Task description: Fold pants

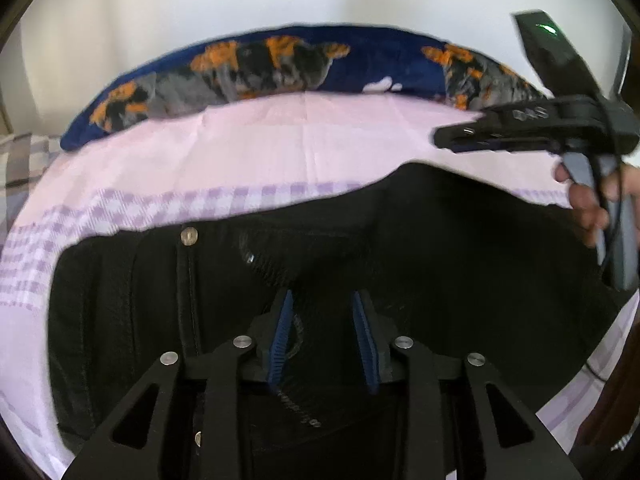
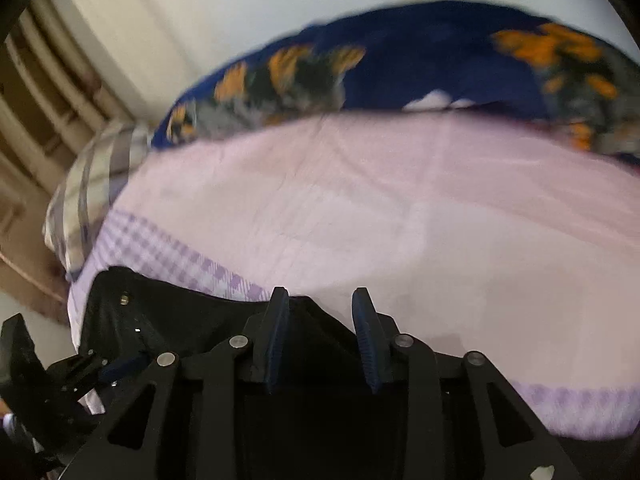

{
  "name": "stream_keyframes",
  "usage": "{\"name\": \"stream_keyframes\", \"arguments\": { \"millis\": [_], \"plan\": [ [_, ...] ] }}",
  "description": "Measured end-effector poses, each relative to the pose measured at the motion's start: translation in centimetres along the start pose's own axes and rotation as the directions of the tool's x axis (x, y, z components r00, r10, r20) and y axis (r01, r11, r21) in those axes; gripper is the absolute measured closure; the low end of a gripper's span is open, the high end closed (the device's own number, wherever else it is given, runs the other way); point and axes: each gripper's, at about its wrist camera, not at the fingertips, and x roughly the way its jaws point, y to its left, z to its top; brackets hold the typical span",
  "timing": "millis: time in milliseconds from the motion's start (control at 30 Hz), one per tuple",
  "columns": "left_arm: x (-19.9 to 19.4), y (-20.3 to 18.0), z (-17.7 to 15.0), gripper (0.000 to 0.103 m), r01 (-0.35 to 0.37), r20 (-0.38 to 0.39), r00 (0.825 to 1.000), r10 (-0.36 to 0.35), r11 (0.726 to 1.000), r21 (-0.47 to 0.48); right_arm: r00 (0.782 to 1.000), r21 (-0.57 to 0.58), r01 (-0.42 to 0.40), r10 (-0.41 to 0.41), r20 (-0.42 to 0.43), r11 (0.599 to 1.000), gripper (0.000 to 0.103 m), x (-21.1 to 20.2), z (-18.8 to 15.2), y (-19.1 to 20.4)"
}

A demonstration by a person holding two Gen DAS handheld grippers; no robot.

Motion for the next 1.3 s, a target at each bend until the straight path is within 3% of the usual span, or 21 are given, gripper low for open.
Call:
{"name": "stream_keyframes", "arguments": {
  "millis": [133,333,500,700,833,933,1133,1300],
  "plan": [
    [-0.9,-2.5,0.3,0.059,0.071,0.023,0.997,-0.072,0.996,0.049,0.998,0.047,0.061,-0.063,0.032,0.997,0.070,-4.4,-2.8,-2.1],
    [-0.7,-6.5,-0.2,0.057,0.193,-0.025,0.981,-0.192,0.971,0.138,0.989,0.189,0.147,-0.143,-0.034,0.971,0.070,-6.9,-8.4,-7.7],
    [0.6,-7.4,-1.7,0.056,0.174,-0.112,0.981,-0.157,0.972,0.157,0.966,0.310,0.246,-0.257,-0.006,0.918,0.074,-9.0,-10.6,-13.0],
    [0.5,-7.6,-2.5,0.055,0.102,-0.110,0.991,-0.082,0.976,0.192,0.899,0.442,0.388,-0.437,0.011,0.809,0.071,-14.2,-13.1,-19.0],
    [-0.2,-8.1,-2.1,0.054,0.125,-0.126,0.986,-0.106,0.980,0.153,0.885,0.532,0.360,-0.462,0.067,0.767,0.067,-19.2,-15.8,-20.5],
    [-1.0,-9.5,-1.7,0.054,0.159,-0.110,0.984,-0.141,0.970,0.185,0.870,0.600,0.344,-0.486,0.086,0.722,0.061,-23.0,-19.3,-20.8],
    [-2.1,-13.6,-0.9,0.050,0.247,-0.102,0.968,-0.228,0.936,0.249,0.866,0.748,0.279,-0.495,0.075,0.602,0.060,-28.1,-28.1,-22.1],
    [-2.1,-16.6,-0.3,0.048,0.301,-0.126,0.953,-0.276,0.908,0.291,0.875,0.831,0.199,-0.476,0.089,0.520,0.060,-29.4,-32.6,-24.0]
  ]
}}
